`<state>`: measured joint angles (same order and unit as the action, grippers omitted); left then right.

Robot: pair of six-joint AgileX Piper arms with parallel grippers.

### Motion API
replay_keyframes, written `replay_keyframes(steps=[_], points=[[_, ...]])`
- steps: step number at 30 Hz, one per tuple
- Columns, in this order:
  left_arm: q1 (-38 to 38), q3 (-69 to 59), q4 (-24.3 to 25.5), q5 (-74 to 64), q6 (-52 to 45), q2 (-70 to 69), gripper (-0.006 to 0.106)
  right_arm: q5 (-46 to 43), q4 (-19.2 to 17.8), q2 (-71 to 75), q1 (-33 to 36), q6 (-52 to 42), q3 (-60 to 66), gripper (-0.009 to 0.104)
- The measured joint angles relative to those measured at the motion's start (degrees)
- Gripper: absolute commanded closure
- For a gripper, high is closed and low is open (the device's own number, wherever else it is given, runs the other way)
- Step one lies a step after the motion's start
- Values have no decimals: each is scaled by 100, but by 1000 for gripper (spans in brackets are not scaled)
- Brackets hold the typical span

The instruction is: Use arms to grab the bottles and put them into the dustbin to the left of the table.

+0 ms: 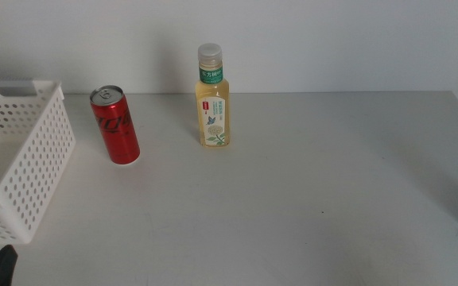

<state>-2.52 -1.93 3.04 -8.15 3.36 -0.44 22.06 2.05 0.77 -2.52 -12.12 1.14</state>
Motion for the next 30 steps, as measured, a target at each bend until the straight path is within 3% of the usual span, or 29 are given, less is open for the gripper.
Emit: replay_keyframes(steps=[6,18,24,30], points=[[0,0,0,738,0,840,7,0,0,0,0,0,0,27],[0,12,20,3763,0,3878,7,0,0,0,0,0,0,27],[0,37,350,5243,2,5521,7,0,0,0,0,0,0,27],[0,42,525,6045,2,6280,7,0,0,0,0,0,0,27]])
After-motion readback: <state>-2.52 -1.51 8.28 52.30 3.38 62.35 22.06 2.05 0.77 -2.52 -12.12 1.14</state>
